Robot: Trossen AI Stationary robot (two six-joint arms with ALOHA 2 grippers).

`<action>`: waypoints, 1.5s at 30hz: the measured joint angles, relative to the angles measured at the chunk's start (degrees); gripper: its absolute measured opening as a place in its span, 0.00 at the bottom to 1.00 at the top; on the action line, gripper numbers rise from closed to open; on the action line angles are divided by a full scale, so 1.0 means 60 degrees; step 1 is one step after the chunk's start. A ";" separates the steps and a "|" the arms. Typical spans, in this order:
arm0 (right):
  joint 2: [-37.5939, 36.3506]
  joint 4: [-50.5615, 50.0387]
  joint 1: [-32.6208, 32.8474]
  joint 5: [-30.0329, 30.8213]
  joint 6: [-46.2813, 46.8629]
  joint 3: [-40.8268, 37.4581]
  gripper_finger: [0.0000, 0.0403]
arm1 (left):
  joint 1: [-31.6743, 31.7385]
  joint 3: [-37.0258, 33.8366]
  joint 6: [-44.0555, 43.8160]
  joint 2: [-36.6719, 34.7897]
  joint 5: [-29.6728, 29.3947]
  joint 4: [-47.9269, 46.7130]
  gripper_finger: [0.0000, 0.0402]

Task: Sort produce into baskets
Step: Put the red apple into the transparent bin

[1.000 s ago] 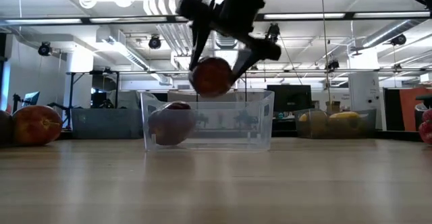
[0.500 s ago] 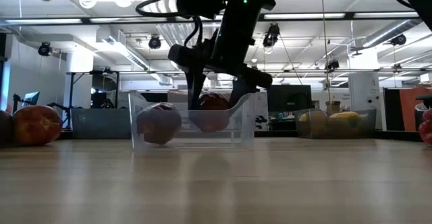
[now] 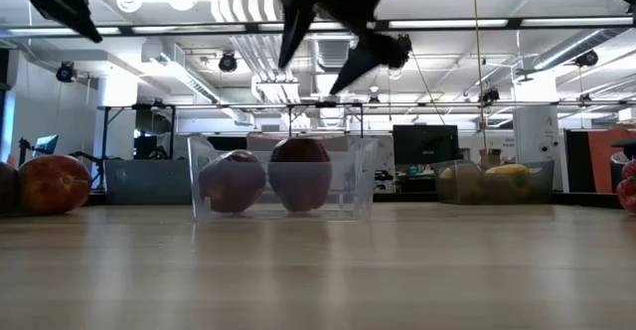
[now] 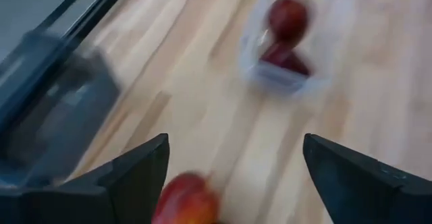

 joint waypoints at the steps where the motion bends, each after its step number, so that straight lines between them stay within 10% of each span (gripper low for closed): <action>1: -0.0208 0.0051 0.0056 0.0060 -0.0064 0.0000 0.93 | 0.0161 0.0025 -0.0135 0.0182 0.0022 -0.0253 0.83; 19: -0.2125 -0.0145 0.2181 0.2889 -0.1161 0.0000 0.93 | 0.6410 0.0020 0.3685 0.4476 0.2636 -0.0674 0.88; 45: -0.2114 -0.1174 0.2370 0.2891 -0.0453 -0.0653 0.93 | 0.6725 -0.3091 0.4512 0.6052 0.3963 0.0799 0.88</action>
